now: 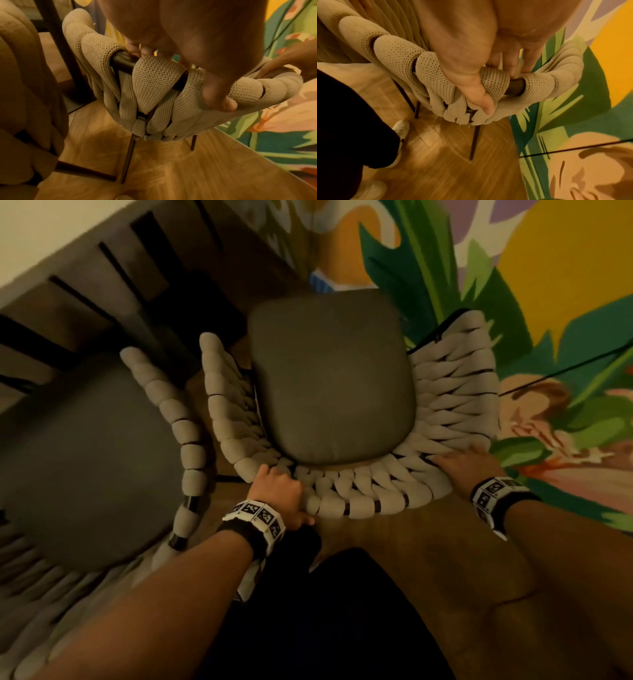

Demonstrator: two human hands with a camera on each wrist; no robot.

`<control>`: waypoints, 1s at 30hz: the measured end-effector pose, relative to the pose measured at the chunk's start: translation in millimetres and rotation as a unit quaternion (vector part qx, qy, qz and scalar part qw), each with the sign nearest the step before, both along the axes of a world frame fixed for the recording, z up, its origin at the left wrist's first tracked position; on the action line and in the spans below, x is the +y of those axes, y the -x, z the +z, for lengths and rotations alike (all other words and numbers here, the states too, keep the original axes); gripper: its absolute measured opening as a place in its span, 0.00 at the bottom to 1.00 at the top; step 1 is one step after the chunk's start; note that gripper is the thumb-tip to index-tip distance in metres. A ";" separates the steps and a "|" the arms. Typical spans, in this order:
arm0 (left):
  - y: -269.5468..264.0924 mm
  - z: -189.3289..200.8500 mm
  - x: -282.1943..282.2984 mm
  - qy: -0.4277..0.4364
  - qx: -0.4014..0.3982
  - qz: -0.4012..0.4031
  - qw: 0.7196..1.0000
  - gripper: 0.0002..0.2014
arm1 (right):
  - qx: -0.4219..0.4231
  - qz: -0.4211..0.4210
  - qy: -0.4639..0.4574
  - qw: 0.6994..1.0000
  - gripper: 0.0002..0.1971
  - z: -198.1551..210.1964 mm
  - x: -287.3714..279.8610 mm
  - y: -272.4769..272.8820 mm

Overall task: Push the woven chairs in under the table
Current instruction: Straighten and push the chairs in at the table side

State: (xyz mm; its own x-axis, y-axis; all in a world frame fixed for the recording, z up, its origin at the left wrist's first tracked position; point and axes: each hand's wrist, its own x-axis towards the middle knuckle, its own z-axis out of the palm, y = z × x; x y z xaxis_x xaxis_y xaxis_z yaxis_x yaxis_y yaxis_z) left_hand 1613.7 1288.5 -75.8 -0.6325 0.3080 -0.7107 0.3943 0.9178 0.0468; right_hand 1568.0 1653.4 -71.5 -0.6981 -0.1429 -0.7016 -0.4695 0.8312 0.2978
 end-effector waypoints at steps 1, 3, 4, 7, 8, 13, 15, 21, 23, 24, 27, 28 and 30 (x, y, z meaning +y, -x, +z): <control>4.6 0.7 1.1 -0.003 0.001 0.017 1.000 0.35 | 0.004 0.006 -0.002 1.000 0.22 -0.1 -0.9 14.8; 14.3 2.1 4.5 -0.005 0.001 0.049 0.999 0.34 | 0.015 0.018 -0.010 1.000 0.23 -0.4 -2.9 46.4; 18.9 3.5 6.9 -0.005 0.001 0.064 0.998 0.33 | 0.018 0.026 -0.013 0.999 0.23 0.2 -3.7 61.8; 30.0 5.6 14.7 0.002 -0.005 0.109 0.994 0.33 | 0.025 0.053 -0.007 0.998 0.20 1.4 -6.0 101.2; 34.5 6.1 17.8 0.004 -0.008 0.124 0.992 0.33 | 0.029 0.057 0.000 0.998 0.20 1.4 -7.1 114.7; 53.8 5.2 32.7 0.016 -0.018 0.202 0.979 0.34 | 0.022 0.077 0.055 0.995 0.20 -5.3 -9.9 183.8; 61.4 5.2 38.4 0.022 -0.021 0.231 0.972 0.35 | 0.013 0.100 0.075 0.992 0.21 -2.7 -13.0 209.2; 95.1 8.9 55.8 0.037 0.009 0.313 0.949 0.34 | 0.012 0.166 0.117 0.979 0.17 9.4 -21.9 274.2; 108.5 8.9 58.4 0.044 0.022 0.330 0.943 0.34 | 0.003 0.173 0.116 0.978 0.18 12.4 -24.3 292.0; 114.7 8.2 60.5 0.046 0.026 0.336 0.940 0.34 | 0.000 0.175 0.117 0.978 0.19 13.4 -25.0 300.9; 126.9 6.1 72.6 0.042 0.034 0.354 0.934 0.34 | -0.004 0.180 0.132 0.975 0.18 10.3 -17.9 324.4; 130.4 4.9 76.5 0.039 0.041 0.358 0.932 0.34 | -0.003 0.187 0.140 0.972 0.16 9.2 -14.7 330.8; 132.3 2.7 81.6 0.037 0.048 0.370 0.927 0.31 | -0.005 0.201 0.149 0.968 0.14 9.8 -11.7 337.8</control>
State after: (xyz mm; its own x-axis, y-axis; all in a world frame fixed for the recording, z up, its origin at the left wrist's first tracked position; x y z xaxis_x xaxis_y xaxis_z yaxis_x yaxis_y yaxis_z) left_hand 1481.4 1370.1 -73.0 -0.7130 -0.2827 -0.6417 -0.3454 0.9380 -0.0295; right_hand 1230.3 1641.7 -61.7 -0.5379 -0.5984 -0.5938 -0.7742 0.6294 0.0671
